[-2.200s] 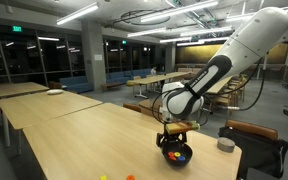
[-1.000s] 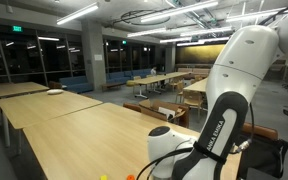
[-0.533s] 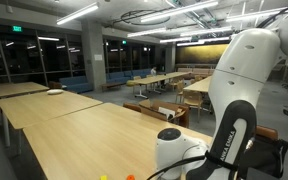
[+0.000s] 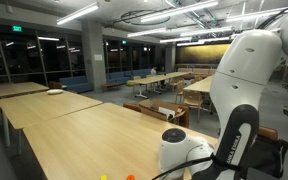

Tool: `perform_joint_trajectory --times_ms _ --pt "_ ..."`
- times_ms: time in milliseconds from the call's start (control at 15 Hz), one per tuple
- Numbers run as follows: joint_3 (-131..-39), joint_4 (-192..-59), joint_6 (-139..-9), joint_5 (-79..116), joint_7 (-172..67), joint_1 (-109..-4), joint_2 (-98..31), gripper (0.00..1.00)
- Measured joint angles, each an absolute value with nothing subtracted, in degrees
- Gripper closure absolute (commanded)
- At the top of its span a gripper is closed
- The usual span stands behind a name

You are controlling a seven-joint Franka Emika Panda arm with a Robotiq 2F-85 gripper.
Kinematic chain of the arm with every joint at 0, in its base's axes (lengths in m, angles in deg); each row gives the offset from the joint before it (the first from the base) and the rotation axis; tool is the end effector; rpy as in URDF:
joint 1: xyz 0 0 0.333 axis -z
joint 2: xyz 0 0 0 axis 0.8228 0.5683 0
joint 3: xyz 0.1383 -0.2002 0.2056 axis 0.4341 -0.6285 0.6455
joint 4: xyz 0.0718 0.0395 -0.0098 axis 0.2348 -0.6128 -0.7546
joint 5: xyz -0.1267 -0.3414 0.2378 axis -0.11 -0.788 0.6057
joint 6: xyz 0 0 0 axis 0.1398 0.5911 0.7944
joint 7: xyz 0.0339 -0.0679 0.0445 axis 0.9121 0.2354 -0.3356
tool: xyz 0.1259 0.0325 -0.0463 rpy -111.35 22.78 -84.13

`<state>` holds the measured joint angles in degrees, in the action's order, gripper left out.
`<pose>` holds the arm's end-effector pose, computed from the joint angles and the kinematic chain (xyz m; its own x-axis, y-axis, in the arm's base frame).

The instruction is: Pick up some of the orange objects from the table and put them in the bowl

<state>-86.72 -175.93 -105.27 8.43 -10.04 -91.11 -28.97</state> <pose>0.4136 0.2469 0.0802 0.9944 -0.0562 0.0895 -0.0607 -0.9969 0.0491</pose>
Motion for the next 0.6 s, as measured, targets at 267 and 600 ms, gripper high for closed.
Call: perform_joint_trajectory --times_ms 267,600 --pt "-86.86 -175.93 -105.26 8.45 -9.86 -91.50 -28.97 0.00" --pt "-85.08 -175.93 -105.25 10.26 -9.93 -90.76 -28.97 0.00"
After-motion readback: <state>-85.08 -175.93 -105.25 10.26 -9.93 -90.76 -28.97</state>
